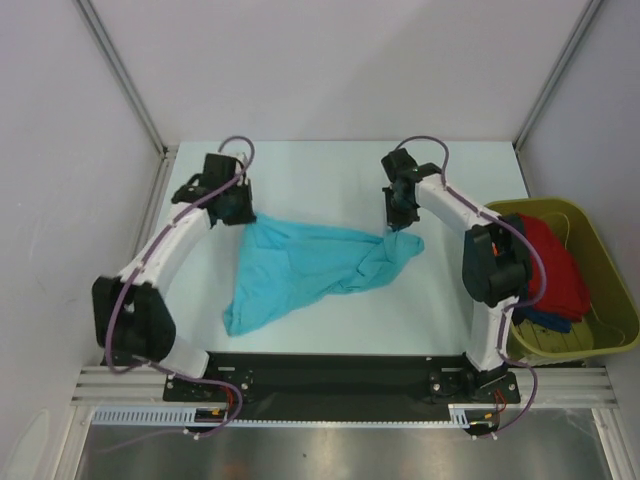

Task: Fold and stack the t-shirts
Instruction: Flatten the tshirt out

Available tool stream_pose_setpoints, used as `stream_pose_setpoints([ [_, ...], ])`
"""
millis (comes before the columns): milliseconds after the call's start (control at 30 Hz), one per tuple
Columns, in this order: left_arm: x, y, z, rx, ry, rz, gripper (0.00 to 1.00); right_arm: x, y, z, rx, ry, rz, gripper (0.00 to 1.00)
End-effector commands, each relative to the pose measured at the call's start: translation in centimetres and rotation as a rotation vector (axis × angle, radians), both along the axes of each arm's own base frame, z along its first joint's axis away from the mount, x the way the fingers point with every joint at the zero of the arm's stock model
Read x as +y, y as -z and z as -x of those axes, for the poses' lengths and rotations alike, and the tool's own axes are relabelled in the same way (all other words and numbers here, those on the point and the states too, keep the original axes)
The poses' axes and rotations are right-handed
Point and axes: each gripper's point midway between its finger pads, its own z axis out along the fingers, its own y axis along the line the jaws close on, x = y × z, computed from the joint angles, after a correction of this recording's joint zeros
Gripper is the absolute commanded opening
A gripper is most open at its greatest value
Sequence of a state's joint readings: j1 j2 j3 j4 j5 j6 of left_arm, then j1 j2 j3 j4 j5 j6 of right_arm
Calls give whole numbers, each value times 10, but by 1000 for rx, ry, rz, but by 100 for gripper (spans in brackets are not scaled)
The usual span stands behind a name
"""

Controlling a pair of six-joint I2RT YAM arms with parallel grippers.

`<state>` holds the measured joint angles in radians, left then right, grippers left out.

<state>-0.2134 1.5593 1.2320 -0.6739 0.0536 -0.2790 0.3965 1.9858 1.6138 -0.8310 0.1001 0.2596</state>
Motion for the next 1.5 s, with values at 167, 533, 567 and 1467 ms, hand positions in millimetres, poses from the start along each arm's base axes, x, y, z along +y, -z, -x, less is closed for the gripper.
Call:
stream_pose_setpoints([
  [167,19,-234,29,-651,-48,93,0,-25,-176,31,-393,114,-131,0],
  [533,42,-356,115,-1020,-49,130,0,-50,-237,115,-753,94,-387,0],
  [567,44,-370,122,-1050,-59,132,0,-48,-235,121,-733,85,-390,0],
  [1467,71,-134,-62,-436,-129,-199,57,-16,-84,189,-261,-45,-433,48],
])
